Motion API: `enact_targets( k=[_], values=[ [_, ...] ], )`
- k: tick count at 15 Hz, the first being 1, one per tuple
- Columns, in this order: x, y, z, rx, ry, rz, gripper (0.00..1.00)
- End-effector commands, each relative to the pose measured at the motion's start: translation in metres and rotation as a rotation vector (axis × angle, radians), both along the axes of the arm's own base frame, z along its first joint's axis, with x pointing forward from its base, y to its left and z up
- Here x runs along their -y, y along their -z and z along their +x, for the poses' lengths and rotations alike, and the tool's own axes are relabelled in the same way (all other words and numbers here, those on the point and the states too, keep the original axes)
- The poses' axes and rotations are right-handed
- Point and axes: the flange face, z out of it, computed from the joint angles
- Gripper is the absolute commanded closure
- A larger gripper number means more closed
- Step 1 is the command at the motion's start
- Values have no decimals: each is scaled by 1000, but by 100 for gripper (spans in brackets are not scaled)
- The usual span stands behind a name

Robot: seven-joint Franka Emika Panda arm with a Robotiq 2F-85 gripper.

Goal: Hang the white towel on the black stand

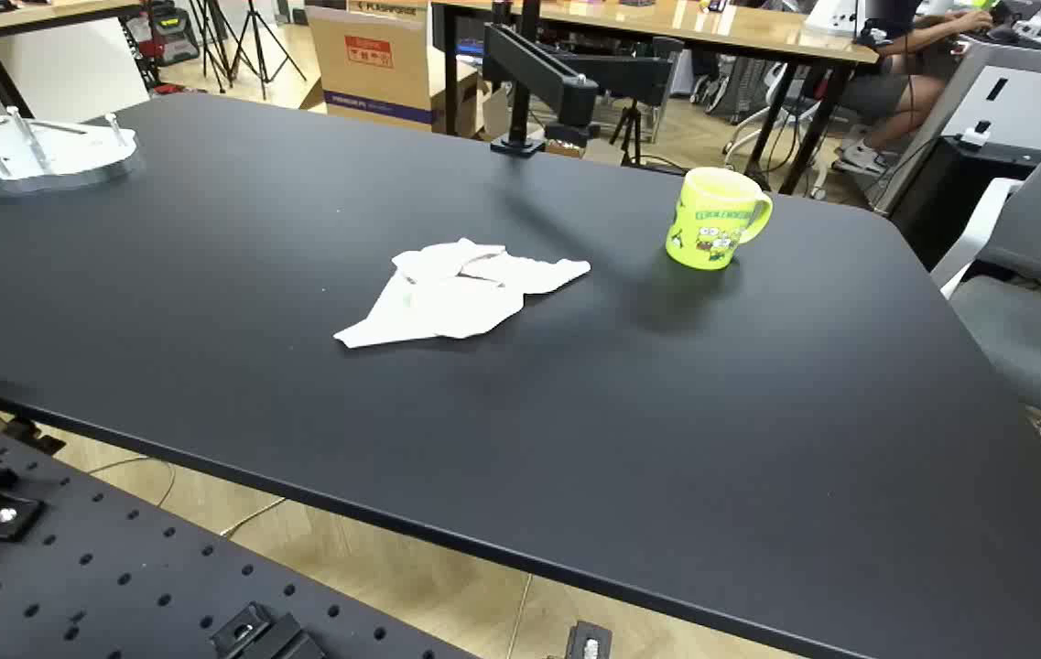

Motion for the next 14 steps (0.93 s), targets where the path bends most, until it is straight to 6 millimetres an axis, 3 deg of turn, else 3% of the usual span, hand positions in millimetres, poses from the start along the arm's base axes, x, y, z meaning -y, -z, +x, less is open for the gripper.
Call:
enact_targets(
  k=[1, 10, 14],
  values=[
    [0, 0, 0, -1, 0, 0, 0],
    [2, -1, 7, 45, 18, -11, 0],
    [20, 22, 29, 143, 82, 6, 0]
  ],
)
